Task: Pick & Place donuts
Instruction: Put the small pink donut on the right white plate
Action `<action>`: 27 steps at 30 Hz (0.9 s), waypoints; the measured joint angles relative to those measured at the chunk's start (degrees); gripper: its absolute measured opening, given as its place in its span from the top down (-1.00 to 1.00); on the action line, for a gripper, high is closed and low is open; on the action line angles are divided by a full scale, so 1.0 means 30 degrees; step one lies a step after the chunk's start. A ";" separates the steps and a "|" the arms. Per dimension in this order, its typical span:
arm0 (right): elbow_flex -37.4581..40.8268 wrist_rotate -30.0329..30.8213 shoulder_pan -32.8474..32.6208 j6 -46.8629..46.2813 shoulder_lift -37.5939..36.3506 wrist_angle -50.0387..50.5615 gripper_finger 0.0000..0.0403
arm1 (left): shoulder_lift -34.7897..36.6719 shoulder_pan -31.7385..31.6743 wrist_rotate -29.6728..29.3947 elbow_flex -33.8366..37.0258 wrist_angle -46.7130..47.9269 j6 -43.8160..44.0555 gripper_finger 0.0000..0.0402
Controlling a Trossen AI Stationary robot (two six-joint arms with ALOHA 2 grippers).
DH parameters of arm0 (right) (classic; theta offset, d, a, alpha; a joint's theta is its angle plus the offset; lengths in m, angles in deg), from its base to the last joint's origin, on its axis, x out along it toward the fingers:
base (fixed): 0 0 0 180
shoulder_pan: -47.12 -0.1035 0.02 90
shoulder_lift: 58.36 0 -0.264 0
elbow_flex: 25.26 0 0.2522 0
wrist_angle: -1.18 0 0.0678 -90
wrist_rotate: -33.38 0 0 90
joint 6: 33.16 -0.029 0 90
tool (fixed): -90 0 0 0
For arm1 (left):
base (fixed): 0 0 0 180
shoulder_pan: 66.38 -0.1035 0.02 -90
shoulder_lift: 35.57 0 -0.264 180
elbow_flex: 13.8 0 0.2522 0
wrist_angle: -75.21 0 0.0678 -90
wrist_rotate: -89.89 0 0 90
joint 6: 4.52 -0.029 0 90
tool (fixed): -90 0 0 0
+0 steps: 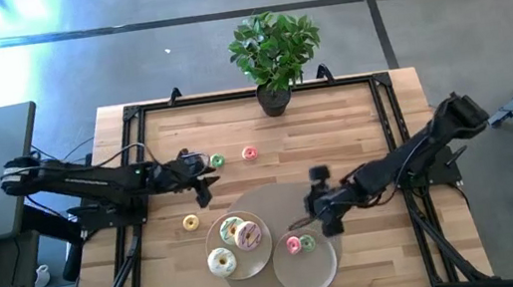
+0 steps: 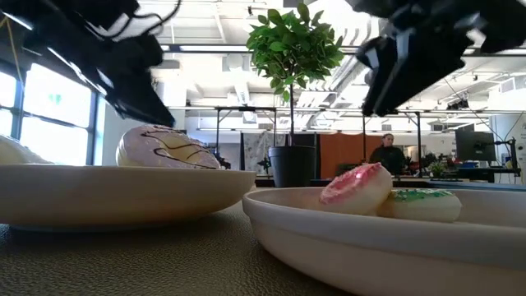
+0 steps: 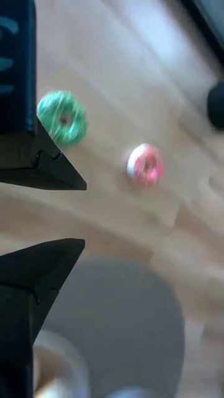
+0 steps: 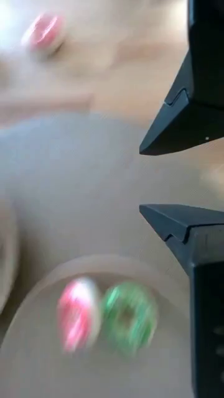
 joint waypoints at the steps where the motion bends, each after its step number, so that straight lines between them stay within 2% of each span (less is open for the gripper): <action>1: 0.0036 0.0417 0.0210 -0.0436 -0.0299 0.0943 0.34 | -0.0599 -0.0021 -0.0583 0.0006 -0.0556 -0.0158 0.33; 3: 0.0036 0.0942 0.0641 -0.1375 -0.0728 0.2727 0.36 | -0.1762 -0.0211 -0.0991 -0.0169 -0.1374 -0.0861 0.33; 8: 0.0050 0.1708 0.1564 -0.3147 -0.0994 0.5241 0.36 | -0.4901 -0.1163 0.0109 -0.2213 -0.1764 -0.1891 0.33; 13: 0.0050 0.2821 0.2290 -0.3130 -0.0902 0.5239 0.36 | -0.8134 -0.2399 0.2276 -0.5393 -0.1327 -0.3985 0.33; 17: 0.0050 0.4333 0.2803 -0.4440 -0.0902 0.5204 0.36 | -1.1087 -0.3362 0.3950 -0.8222 0.0688 -0.3968 0.33; 21: 0.0050 0.5268 0.3127 -0.5184 -0.0902 0.5899 0.36 | -1.3745 -0.3801 0.3696 -1.0472 0.2306 -0.3820 0.33; 27: 0.0058 0.3657 0.2912 -0.5620 -0.0895 0.6300 0.36 | -1.6388 -0.4005 0.1213 -1.2417 0.2571 -0.3299 0.33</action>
